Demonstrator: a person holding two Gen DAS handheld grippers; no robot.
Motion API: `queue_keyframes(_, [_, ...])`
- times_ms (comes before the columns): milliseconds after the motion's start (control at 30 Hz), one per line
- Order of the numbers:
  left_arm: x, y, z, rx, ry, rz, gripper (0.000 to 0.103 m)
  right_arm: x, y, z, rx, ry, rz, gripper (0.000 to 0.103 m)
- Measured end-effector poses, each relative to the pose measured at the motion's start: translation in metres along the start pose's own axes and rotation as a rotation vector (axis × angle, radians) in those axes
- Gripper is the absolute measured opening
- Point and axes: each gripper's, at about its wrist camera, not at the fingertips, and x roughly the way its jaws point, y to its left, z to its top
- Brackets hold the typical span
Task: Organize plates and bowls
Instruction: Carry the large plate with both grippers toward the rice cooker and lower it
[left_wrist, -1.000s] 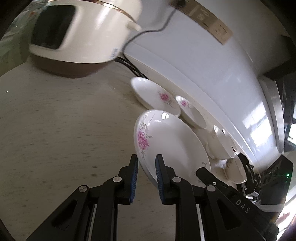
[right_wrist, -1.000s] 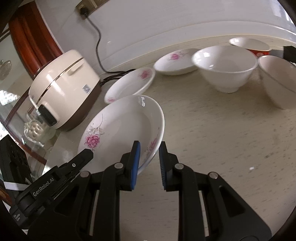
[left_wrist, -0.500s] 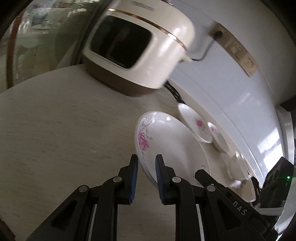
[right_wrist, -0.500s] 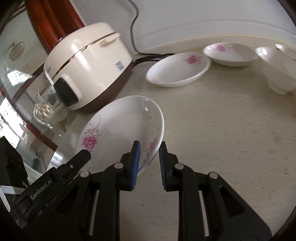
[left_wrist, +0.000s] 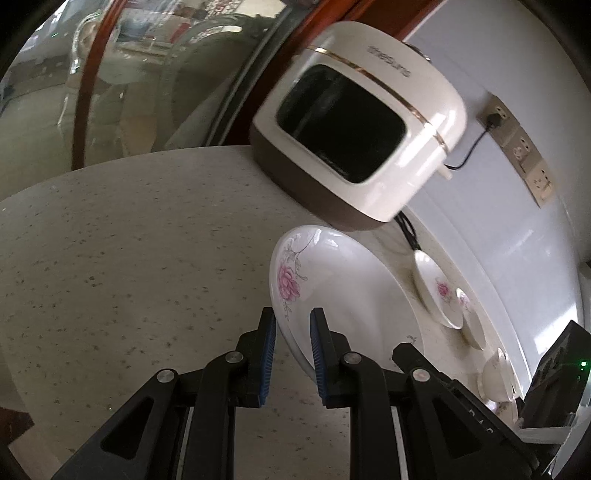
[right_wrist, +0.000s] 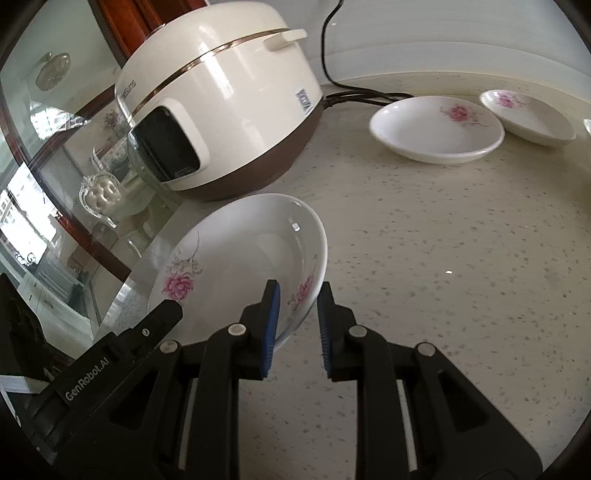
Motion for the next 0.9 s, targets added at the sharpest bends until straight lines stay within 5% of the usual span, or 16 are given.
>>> queue_keyframes(600, [0.004,0.005,-0.001,-0.041,-0.012,0.071,0.020,0.013,0.013,0.001,-0.042,0.035,0.005,0.024])
queue_keyframes(900, [0.006,0.002,-0.002,-0.046,-0.016,0.074,0.028,0.016,0.013,0.000,-0.051,0.051,0.011,0.025])
